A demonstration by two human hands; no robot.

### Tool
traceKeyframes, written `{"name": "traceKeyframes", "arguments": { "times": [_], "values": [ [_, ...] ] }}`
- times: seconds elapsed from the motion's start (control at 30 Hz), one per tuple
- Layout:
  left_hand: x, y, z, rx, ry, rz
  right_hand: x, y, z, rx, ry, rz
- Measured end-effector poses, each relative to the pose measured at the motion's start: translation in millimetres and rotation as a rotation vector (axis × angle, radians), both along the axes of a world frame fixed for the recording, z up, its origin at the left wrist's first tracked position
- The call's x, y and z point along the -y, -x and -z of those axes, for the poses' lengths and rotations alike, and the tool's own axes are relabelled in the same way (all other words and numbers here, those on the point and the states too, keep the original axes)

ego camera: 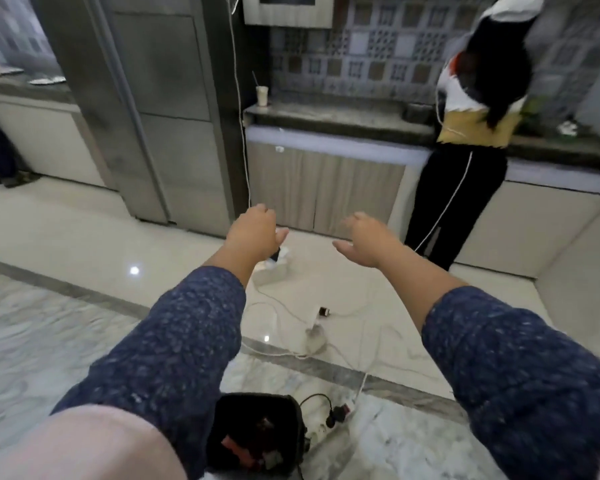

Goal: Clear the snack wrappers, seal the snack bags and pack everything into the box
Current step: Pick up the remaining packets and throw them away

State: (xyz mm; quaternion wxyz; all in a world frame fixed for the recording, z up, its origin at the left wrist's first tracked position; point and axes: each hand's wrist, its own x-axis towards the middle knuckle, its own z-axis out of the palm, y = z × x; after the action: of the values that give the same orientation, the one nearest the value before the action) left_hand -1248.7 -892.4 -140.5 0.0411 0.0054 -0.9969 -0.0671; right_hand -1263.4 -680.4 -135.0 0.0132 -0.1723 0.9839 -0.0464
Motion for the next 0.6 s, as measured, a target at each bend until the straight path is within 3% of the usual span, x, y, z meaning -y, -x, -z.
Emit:
{"name": "traceKeyframes", "arguments": {
  "times": [0.3, 0.6],
  "values": [
    [-128, -26, -61, -0.156, 0.101, 0.471, -121, -133, -51, -0.132, 0.032, 0.438],
    [-326, -144, -80, -0.171, 0.072, 0.954, -258, -329, -66, -0.211, -0.056, 0.937]
  ]
}}
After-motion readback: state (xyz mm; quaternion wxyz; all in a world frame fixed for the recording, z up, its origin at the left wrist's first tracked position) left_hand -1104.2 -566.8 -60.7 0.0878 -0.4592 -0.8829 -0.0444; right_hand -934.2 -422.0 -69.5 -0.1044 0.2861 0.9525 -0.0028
